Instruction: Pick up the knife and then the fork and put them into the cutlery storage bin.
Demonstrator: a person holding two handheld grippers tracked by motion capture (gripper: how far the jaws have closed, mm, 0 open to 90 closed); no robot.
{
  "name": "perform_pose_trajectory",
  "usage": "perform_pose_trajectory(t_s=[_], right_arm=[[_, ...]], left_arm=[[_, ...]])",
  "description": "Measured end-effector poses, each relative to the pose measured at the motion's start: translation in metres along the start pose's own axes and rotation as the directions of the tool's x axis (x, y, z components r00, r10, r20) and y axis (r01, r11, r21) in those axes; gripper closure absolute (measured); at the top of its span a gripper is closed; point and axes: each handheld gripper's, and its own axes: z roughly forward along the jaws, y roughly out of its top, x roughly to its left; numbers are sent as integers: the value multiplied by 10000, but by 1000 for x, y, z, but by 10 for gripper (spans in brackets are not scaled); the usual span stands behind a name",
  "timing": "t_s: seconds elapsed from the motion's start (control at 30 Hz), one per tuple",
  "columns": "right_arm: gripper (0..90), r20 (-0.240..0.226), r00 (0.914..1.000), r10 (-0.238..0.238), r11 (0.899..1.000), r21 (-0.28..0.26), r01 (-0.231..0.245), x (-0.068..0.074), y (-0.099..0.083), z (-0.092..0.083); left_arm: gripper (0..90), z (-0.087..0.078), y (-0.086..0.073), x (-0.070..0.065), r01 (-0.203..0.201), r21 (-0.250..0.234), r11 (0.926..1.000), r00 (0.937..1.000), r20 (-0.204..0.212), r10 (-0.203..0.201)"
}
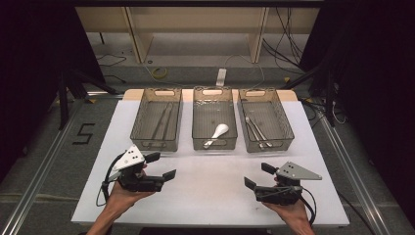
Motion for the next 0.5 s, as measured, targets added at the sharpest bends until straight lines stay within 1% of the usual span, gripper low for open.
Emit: perform_pose_trajectory(t_s=[0.5], right_arm=[[185, 110, 9999, -29, 10000, 9, 29, -1, 0, 0]], left_arm=[[153, 0, 0, 0, -48, 48, 10000, 10000, 8, 48]])
